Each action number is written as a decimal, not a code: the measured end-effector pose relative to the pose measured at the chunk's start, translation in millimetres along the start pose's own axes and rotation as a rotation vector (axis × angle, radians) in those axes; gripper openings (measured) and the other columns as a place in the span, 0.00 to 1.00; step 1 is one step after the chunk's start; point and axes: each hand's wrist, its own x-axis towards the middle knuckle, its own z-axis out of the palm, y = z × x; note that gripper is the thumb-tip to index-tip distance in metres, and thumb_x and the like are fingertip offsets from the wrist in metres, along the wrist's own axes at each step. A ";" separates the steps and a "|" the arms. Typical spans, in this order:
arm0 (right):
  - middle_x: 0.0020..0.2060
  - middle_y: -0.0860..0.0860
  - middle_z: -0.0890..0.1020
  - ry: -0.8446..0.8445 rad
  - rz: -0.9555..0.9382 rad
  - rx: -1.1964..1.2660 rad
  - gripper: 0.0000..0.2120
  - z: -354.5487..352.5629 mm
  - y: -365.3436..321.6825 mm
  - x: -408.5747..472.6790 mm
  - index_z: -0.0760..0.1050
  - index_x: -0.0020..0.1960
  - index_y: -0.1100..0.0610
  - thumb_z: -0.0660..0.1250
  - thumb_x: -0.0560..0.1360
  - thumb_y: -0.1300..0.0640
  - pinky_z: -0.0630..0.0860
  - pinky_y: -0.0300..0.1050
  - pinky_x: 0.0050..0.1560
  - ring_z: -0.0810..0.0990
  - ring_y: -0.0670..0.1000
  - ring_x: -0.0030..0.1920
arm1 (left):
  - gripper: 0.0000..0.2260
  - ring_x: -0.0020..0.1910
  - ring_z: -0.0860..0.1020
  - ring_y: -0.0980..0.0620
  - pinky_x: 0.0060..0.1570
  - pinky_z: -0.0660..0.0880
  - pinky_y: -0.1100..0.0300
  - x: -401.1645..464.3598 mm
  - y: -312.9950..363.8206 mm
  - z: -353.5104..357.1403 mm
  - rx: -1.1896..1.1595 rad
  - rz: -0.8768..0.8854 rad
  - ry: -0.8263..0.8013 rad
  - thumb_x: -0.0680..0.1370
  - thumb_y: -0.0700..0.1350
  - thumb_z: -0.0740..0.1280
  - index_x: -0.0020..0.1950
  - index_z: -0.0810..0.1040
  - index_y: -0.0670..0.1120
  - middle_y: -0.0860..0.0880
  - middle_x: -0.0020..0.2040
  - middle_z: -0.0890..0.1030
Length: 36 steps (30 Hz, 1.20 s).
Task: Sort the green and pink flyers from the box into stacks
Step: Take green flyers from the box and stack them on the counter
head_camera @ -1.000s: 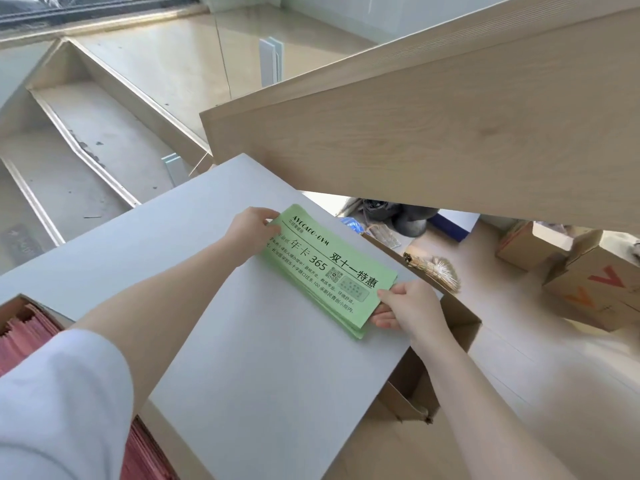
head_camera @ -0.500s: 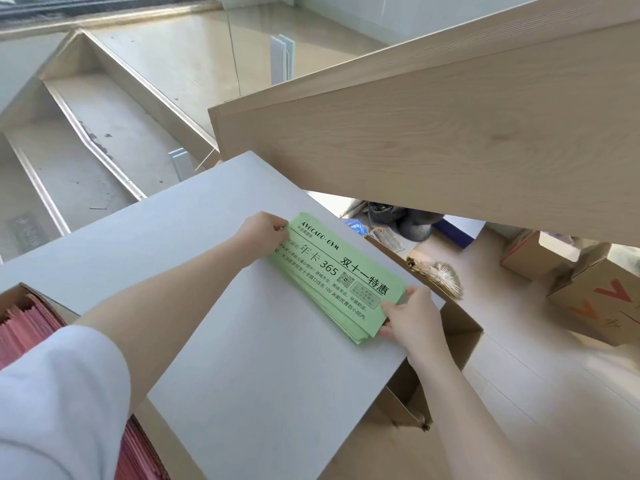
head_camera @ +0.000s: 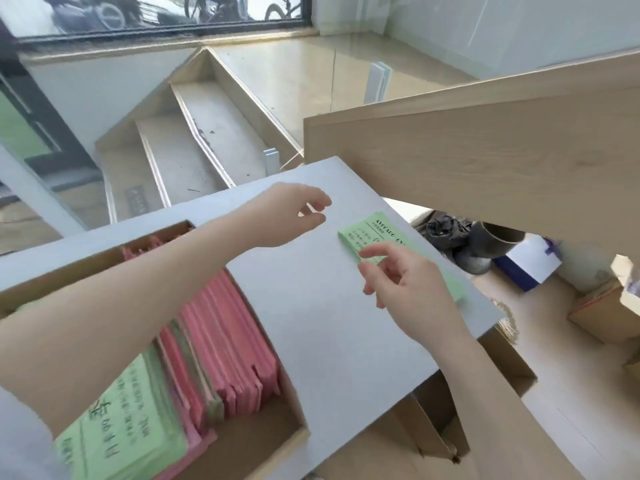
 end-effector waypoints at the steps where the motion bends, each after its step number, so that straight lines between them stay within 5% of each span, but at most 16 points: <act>1: 0.29 0.48 0.79 -0.067 -0.098 0.048 0.04 11.4 -21.8 -6.0 0.77 0.47 0.48 0.65 0.76 0.57 0.72 0.35 0.34 0.74 0.43 0.28 | 0.13 0.52 0.77 0.55 0.51 0.71 0.69 -27.5 -6.3 -14.9 -0.018 0.016 0.060 0.79 0.44 0.62 0.63 0.75 0.48 0.54 0.55 0.79; 3: 0.28 0.50 0.80 -0.178 -0.248 0.066 0.06 33.9 -56.2 -18.6 0.77 0.45 0.48 0.65 0.75 0.58 0.72 0.34 0.32 0.75 0.44 0.27 | 0.12 0.48 0.78 0.54 0.48 0.71 0.71 -85.9 -24.8 -42.0 -0.036 -0.007 0.160 0.78 0.42 0.63 0.61 0.76 0.49 0.54 0.51 0.80; 7: 0.30 0.55 0.80 -0.294 -0.401 0.034 0.05 74.9 -100.0 -45.4 0.78 0.45 0.50 0.67 0.74 0.59 0.76 0.50 0.38 0.77 0.58 0.32 | 0.07 0.41 0.78 0.64 0.44 0.70 0.79 -190.3 -81.8 -79.5 0.015 -0.161 0.241 0.76 0.42 0.66 0.53 0.79 0.48 0.55 0.43 0.81; 10: 0.30 0.51 0.81 -0.332 -0.409 -0.050 0.06 107.7 -117.0 -66.5 0.79 0.45 0.48 0.68 0.74 0.59 0.76 0.40 0.37 0.78 0.50 0.32 | 0.03 0.40 0.77 0.65 0.42 0.71 0.77 -240.4 -120.9 -89.3 -0.002 -0.235 0.204 0.75 0.42 0.68 0.48 0.79 0.48 0.55 0.41 0.81; 13: 0.37 0.43 0.82 -0.349 -0.308 -0.243 0.04 138.9 -126.6 -87.5 0.80 0.47 0.48 0.68 0.74 0.55 0.74 0.33 0.41 0.79 0.41 0.37 | 0.09 0.42 0.74 0.66 0.44 0.68 0.73 -260.9 -150.1 -88.4 0.107 -0.167 0.091 0.74 0.46 0.69 0.53 0.79 0.47 0.56 0.46 0.79; 18: 0.57 0.49 0.78 -0.319 -0.046 -0.606 0.16 196.5 -135.1 -115.7 0.74 0.61 0.53 0.64 0.77 0.48 0.73 0.47 0.58 0.76 0.49 0.56 | 0.20 0.57 0.71 0.53 0.51 0.65 0.64 -250.7 -175.2 -83.3 0.228 -0.139 -0.085 0.75 0.54 0.67 0.65 0.72 0.49 0.52 0.60 0.73; 20: 0.56 0.52 0.77 -0.258 0.063 -0.653 0.17 215.3 -133.2 -118.6 0.72 0.61 0.55 0.63 0.76 0.48 0.72 0.50 0.57 0.75 0.52 0.56 | 0.25 0.63 0.70 0.49 0.60 0.68 0.57 -239.6 -179.2 -77.5 0.306 -0.128 -0.130 0.74 0.57 0.66 0.68 0.69 0.48 0.50 0.66 0.71; 24: 0.51 0.52 0.76 -0.169 0.214 -0.634 0.17 230.2 -128.7 -118.0 0.72 0.55 0.56 0.65 0.74 0.44 0.73 0.48 0.48 0.75 0.52 0.49 | 0.32 0.64 0.70 0.45 0.59 0.71 0.49 -226.0 -181.9 -65.6 0.400 -0.168 -0.120 0.70 0.62 0.67 0.67 0.67 0.46 0.47 0.66 0.70; 36: 0.55 0.51 0.71 -0.016 0.241 -0.550 0.22 238.8 -127.9 -125.5 0.75 0.58 0.55 0.72 0.69 0.45 0.68 0.46 0.58 0.69 0.53 0.58 | 0.35 0.64 0.66 0.42 0.62 0.63 0.47 -219.9 -183.3 -61.9 0.325 -0.319 -0.111 0.64 0.63 0.72 0.62 0.69 0.44 0.44 0.62 0.71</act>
